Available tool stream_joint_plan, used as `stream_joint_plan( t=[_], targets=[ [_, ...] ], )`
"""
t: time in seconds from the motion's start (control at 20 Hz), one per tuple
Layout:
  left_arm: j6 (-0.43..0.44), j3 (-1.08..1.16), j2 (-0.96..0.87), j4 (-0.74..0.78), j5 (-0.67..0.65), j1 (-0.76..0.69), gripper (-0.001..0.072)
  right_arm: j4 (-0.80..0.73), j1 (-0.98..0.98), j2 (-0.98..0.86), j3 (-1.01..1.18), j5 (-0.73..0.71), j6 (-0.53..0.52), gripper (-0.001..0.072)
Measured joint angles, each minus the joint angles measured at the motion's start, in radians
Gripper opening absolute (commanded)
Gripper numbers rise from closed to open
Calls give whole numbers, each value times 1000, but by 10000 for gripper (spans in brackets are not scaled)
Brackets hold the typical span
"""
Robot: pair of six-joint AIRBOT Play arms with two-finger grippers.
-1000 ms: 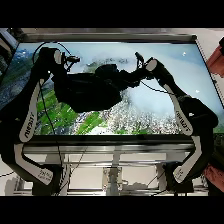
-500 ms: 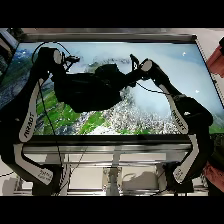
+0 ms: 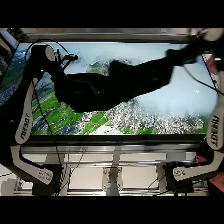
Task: Fold the clothes and pants, and hang the long-sleeved shirts on hangers.
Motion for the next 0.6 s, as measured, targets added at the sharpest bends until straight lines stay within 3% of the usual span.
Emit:
stream_joint_plan(
  t=[0.1, 0.5, 0.6],
  targets=[
    [-3, -18, -2, -8, -8, 1, 380, -30, -63, 36, -10, 30, -2, 18],
    [98, -205, -2, 57, -15, 2, 383, -134, -293, 74, -77, 85, -25, 18],
    [114, -230, -2, 89, 16, 2, 504, -146, -351, 76, -108, 97, -25, 18]
  ],
)
